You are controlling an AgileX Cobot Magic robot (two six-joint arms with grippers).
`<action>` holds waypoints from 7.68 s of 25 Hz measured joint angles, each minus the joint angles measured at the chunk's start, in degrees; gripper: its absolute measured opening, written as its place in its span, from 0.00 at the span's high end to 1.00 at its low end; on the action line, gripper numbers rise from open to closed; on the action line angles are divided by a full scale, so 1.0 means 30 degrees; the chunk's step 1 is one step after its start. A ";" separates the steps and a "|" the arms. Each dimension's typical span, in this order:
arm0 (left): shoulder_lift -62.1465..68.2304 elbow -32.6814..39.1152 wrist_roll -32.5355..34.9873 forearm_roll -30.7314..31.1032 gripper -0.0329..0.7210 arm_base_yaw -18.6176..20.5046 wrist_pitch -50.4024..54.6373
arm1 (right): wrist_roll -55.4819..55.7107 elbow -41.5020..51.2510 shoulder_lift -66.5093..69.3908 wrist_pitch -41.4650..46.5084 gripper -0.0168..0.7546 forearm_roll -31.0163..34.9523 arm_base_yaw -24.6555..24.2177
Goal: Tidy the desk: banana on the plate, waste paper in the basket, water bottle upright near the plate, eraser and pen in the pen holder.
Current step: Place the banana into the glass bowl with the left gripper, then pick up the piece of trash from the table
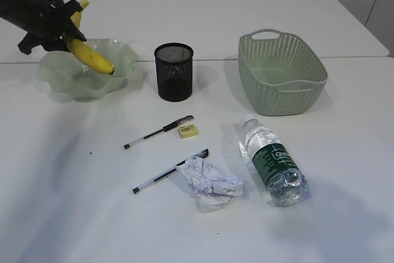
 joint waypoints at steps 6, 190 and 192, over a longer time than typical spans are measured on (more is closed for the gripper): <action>0.0000 0.0000 -0.0031 0.0034 0.61 0.0202 0.0038 | 0.0000 0.0000 0.0000 0.0000 0.22 0.0011 0.0000; -2.8524 2.4353 0.3447 0.6396 0.44 -0.3524 0.5359 | -0.3409 -1.6281 2.8085 0.4897 0.90 -0.2956 1.1858; -2.8524 2.4353 0.3447 0.6396 0.44 -0.3524 0.5438 | -0.3265 -1.6931 2.7473 0.5272 0.90 -0.3155 1.1858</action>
